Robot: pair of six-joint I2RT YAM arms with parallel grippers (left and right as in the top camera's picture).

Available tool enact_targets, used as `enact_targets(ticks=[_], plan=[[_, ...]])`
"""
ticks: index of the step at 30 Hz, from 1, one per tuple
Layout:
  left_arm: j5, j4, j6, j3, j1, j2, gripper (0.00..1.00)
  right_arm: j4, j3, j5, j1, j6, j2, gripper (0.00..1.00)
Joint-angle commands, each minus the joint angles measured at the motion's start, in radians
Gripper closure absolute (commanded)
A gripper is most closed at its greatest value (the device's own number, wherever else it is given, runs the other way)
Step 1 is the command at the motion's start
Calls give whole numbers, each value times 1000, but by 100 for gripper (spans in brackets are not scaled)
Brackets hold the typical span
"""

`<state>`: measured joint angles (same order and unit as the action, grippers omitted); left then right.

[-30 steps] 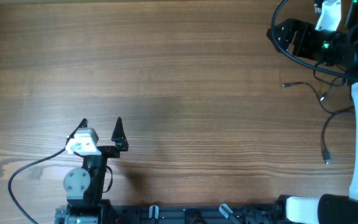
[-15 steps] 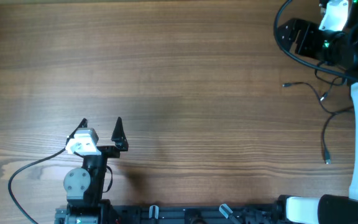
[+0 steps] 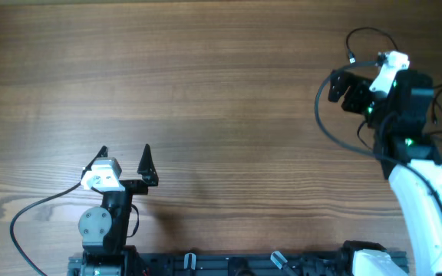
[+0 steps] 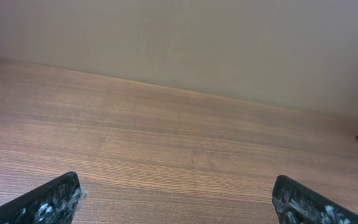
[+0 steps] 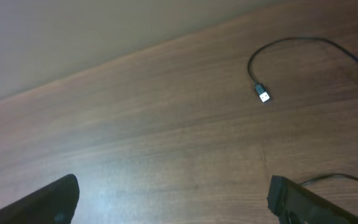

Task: Untangle cables

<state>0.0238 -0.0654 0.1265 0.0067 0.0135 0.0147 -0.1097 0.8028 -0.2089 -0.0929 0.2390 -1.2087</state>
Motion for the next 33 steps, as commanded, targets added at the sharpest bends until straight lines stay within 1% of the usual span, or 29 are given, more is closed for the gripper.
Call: enact_targets(ticks=[1,6,9,14,19,26,30,33], plan=[[-7,-10,13,-1,-6,-8,0,167,-150,-55,5,-89,116,0],[-7,-10,13,-1,-6,-8,0,499,-392,-74,6,-75,257,0],[-7,-10,13,-1,-6,-8,0,667,-521,-74,14,-75,333,0],[-7,-11,13,-1,-6,-8,0,865,-673,-74,17,-74,440,0],[-7,-10,13,-1,-6,-8,0,970,-801,-58,17,-80,559,0],[-7,-10,13,-1,-6,-8,0,835,-798,-54,17,-79,679,0],[-7,-10,13,-1,-6,-8,0,699,-798,-23,17,-82,757,0],[-7,-10,13,-1,-6,-8,0,543,-798,15,17,-82,837,0]])
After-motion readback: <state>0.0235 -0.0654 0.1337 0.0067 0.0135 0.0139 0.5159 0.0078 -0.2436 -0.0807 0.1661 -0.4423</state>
